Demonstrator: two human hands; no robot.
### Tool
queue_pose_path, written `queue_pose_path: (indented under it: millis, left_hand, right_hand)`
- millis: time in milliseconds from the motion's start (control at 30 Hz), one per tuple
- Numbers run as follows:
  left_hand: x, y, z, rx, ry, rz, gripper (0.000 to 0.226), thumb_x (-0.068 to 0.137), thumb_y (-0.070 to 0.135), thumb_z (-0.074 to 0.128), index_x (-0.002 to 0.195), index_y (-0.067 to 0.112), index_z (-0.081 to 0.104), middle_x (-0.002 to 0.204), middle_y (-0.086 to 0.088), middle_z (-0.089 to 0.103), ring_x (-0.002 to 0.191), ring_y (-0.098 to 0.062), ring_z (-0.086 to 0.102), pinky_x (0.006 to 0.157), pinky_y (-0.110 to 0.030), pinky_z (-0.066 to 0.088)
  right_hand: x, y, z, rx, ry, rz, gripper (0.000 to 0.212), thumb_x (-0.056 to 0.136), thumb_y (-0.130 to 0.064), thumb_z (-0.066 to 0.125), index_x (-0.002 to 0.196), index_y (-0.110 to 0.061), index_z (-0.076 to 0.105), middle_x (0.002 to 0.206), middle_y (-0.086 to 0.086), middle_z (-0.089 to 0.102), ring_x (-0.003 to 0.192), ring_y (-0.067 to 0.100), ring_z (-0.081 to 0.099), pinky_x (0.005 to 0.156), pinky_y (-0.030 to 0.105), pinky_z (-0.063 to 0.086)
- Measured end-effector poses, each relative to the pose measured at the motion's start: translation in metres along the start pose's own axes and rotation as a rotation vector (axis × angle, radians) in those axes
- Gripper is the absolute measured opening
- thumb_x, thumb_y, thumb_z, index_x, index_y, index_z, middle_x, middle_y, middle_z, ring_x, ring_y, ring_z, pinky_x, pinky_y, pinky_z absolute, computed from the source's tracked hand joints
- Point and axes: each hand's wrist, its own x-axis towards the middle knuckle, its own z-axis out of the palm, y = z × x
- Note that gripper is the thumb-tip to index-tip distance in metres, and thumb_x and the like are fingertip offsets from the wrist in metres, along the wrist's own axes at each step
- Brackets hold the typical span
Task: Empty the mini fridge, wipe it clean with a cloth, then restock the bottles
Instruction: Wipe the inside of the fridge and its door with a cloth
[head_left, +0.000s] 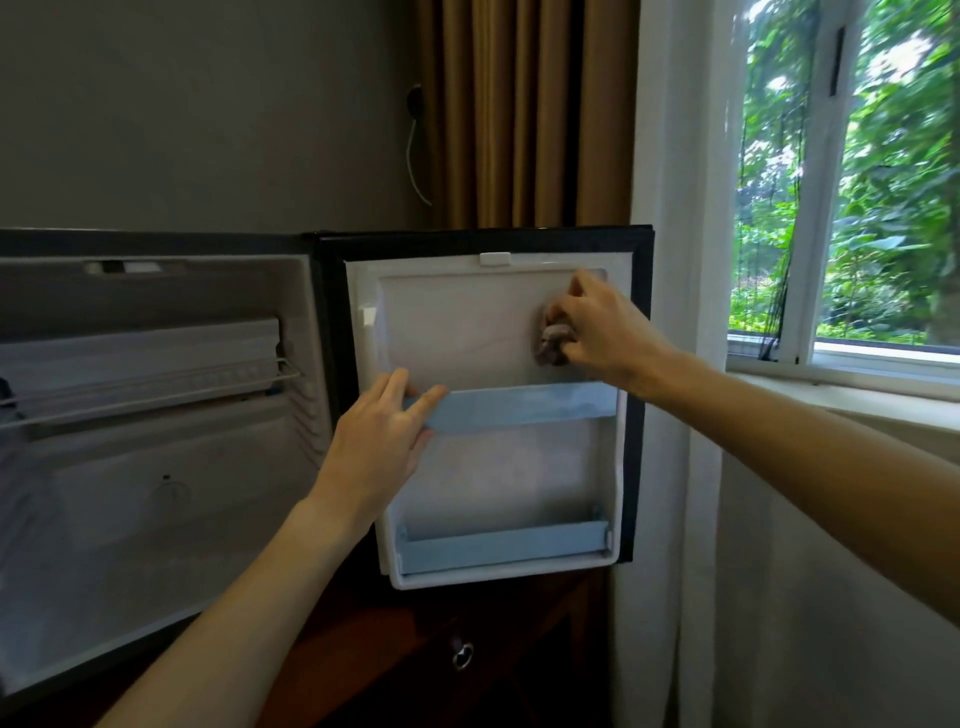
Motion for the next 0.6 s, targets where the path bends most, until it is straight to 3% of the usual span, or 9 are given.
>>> queue_pose_path:
  millis: [233, 433, 600]
  left_hand:
    - [0.0, 0.004, 0.001, -0.008, 0.005, -0.006, 0.052, 0.082, 0.014, 0.079, 0.132, 0.013, 0.063, 0.106, -0.01, 0.054, 0.095, -0.027, 0.057, 0.07, -0.039, 0.055]
    - [-0.001, 0.003, 0.002, -0.007, 0.004, 0.0, 0.058, 0.076, 0.014, 0.085, 0.131, 0.013, 0.065, 0.104, -0.008, 0.054, 0.093, -0.026, 0.057, 0.07, -0.037, 0.054]
    - [-0.001, 0.002, 0.0, -0.001, 0.001, 0.005, 0.054, 0.078, 0.013, 0.082, 0.13, 0.013, 0.065, 0.105, -0.009, 0.053, 0.097, -0.026, 0.057, 0.071, -0.035, 0.054]
  right_hand:
    - [0.037, -0.054, 0.016, 0.006, 0.026, -0.115, 0.029, 0.087, -0.022, 0.07, 0.112, -0.009, 0.064, 0.12, 0.009, 0.048, 0.1, 0.021, 0.051, 0.088, 0.032, 0.05]
    - [0.08, -0.136, 0.033, 0.082, 0.069, -0.254, 0.026, 0.085, -0.02, 0.073, 0.109, -0.011, 0.066, 0.123, 0.009, 0.047, 0.104, 0.022, 0.053, 0.082, 0.033, 0.053]
    - [0.07, -0.109, 0.026, 0.084, 0.051, -0.235, 0.023, 0.085, -0.021, 0.072, 0.103, -0.008, 0.068, 0.12, 0.011, 0.048, 0.099, 0.025, 0.053, 0.079, 0.039, 0.054]
